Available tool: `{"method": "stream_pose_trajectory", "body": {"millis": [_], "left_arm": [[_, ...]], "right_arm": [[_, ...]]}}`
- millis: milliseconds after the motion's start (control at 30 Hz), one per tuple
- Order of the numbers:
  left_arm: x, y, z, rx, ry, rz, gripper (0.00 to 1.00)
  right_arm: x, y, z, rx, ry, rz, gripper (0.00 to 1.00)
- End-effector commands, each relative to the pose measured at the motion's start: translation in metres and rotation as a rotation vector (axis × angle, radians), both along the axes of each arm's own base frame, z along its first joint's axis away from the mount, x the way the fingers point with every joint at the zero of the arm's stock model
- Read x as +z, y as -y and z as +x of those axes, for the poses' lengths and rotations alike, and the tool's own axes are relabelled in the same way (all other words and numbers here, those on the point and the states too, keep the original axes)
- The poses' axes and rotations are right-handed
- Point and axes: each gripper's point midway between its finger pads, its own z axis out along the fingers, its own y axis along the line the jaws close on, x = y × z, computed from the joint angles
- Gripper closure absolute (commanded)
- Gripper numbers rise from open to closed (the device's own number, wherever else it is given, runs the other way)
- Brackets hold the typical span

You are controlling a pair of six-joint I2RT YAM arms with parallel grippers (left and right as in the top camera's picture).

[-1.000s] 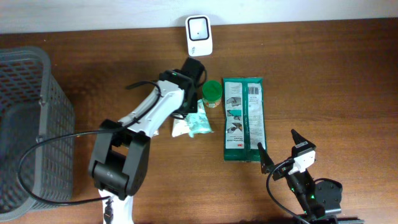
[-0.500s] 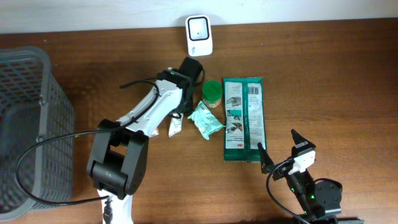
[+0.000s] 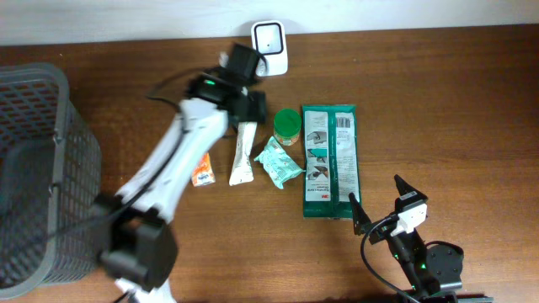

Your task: Scan the item barcode

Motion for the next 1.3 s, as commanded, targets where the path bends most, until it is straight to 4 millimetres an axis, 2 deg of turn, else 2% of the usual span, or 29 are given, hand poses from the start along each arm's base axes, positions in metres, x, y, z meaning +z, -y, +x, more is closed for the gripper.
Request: {"method": "stream_pose_trajectory", "body": {"millis": [0, 133, 200, 300, 367, 533, 667, 767, 867, 967, 1067, 1267], "left_arm": [[0.069, -0.023, 0.002, -0.065, 0.107, -0.149, 0.07], [0.072, -0.066, 0.006, -0.069, 0.083, -0.252, 0.07], [0.074, -0.085, 0.009, -0.104, 0.095, -0.242, 0.07], [0.076, -0.094, 0.009, -0.216, 0.118, -0.217, 0.03], [0.076, -0.098, 0.009, -0.218, 0.120, -0.221, 0.00], [0.075, -0.106, 0.011, -0.196, 0.121, -0.198, 0.01], [0.075, -0.106, 0.011, -0.196, 0.120, -0.198, 0.01], [0.075, -0.106, 0.011, -0.196, 0.120, -0.198, 0.01], [0.075, -0.106, 0.011, -0.196, 0.120, -0.198, 0.01], [0.075, -0.106, 0.011, -0.196, 0.120, -0.198, 0.01], [0.075, -0.106, 0.011, -0.196, 0.120, -0.198, 0.01], [0.075, -0.106, 0.011, -0.196, 0.120, -0.198, 0.01]], "right_arm": [[-0.001, 0.001, 0.000, -0.006, -0.004, -0.004, 0.02], [-0.001, 0.001, 0.000, -0.005, -0.004, -0.004, 0.02], [-0.001, 0.001, 0.000, -0.006, -0.004, -0.004, 0.02], [-0.001, 0.001, 0.000, -0.002, -0.004, -0.003, 0.02], [-0.001, 0.001, 0.000, -0.001, -0.008, 0.004, 0.02], [0.010, 0.000, -0.001, -0.003, -0.004, 0.089, 0.02], [0.038, 0.001, -0.006, -0.004, -0.002, 0.094, 0.02], [0.068, -0.003, -0.010, 0.016, -0.033, 0.094, 0.02], [0.096, -0.003, -0.009, 0.014, -0.090, 0.090, 0.02], [0.112, -0.003, -0.004, 0.010, -0.178, 0.086, 0.02], [0.117, -0.004, 0.005, 0.004, -0.314, 0.074, 0.02], [0.114, -0.005, 0.028, -0.007, -0.583, 0.057, 0.02]]}}
